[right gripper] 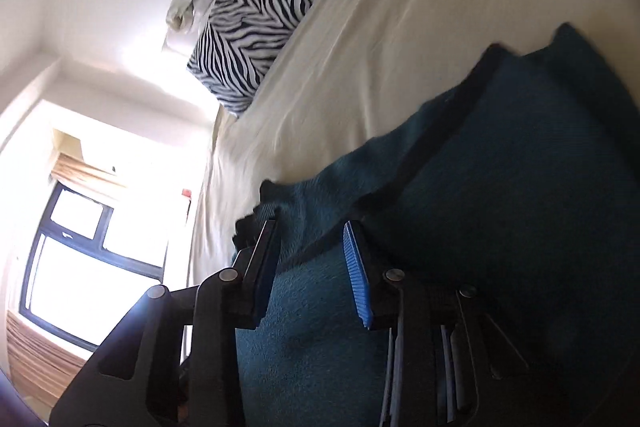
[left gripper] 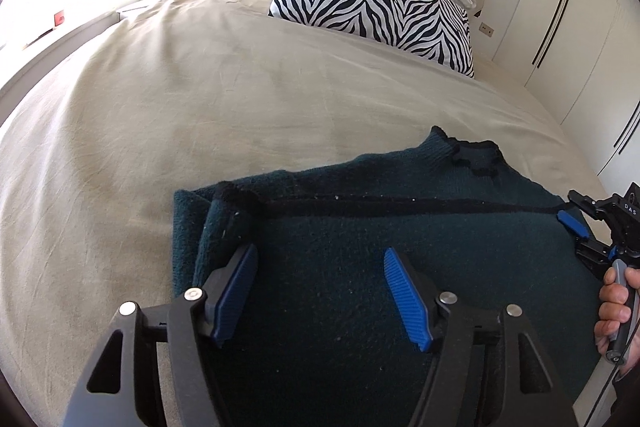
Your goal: Fold small clothes
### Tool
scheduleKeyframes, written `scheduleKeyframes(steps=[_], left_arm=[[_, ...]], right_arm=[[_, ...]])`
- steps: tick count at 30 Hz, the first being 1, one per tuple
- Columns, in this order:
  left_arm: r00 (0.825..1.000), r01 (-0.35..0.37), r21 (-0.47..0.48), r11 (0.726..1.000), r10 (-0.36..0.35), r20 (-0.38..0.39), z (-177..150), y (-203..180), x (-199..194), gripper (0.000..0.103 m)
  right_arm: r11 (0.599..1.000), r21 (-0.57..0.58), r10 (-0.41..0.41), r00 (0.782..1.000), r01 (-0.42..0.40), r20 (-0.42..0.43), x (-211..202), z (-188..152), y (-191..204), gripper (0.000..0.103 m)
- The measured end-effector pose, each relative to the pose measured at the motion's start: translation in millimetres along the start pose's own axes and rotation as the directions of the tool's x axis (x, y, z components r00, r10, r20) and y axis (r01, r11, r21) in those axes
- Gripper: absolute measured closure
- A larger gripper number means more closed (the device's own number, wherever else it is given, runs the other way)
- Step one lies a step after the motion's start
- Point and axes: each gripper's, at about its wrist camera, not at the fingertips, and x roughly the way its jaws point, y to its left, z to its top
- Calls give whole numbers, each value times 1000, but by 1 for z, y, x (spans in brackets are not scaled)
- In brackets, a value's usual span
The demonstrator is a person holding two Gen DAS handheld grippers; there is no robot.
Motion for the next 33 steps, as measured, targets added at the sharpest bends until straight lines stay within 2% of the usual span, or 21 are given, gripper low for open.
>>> scheduleKeyframes(steps=[1,4,7,8,11,15,17,18,21,24,27,29,31,33], left_arm=[[1000,-8,12,1000,8,1,-1,-2,1,32],[999,-36,44,998,36,3,-2,-9,3,29],[999,-49,55,997,48,7,-3,-11,4,28],[999,-50,56,997,49,9,-3,-11,4,28],[999,-53,57,997,52,12,-4,-11,4,28],[999,-51,57,997,50,13,-5,-11,4,28],[999,-50,57,997,49,14,-5,-11,4,28],[999,-49,56,997,49,14,-5,-11,4,28],[999,-48,52,997,48,9,-5,-11,2,28],[999,-47,23,999,47,-7,-11,-14,-15,28],[998,61,-46,997,-62,-14,-29,-24,-48,28],[988,155,-58,986,-155,-10,-46,-41,-68,28],[975,218,-44,975,-220,-37,-65,-63,-77,28],[960,265,-43,963,-268,-85,-80,-80,-72,28]], right_arm=[[1000,7,-7,1000,7,22,-11,3,-4,73],[994,-31,-99,993,101,64,-35,4,4,70],[997,-59,-49,999,49,3,-49,-10,20,64],[997,-75,-26,999,24,-28,-54,-24,31,60],[988,-135,47,985,-70,-169,-29,-76,66,58],[981,-138,80,936,-134,-341,6,-143,82,58],[981,-155,46,915,-117,-401,22,-168,79,58],[978,-184,20,917,-101,-399,23,-175,78,60],[982,-145,59,925,-122,-376,15,-171,67,61],[990,-121,34,952,-74,-303,-13,-156,48,61],[998,-47,27,977,-38,-212,-46,-135,24,61],[999,-7,37,984,-39,-176,-63,-129,20,60],[998,-4,67,978,-69,-196,-66,-136,27,58],[994,-21,97,959,-107,-268,-55,-151,40,58]])
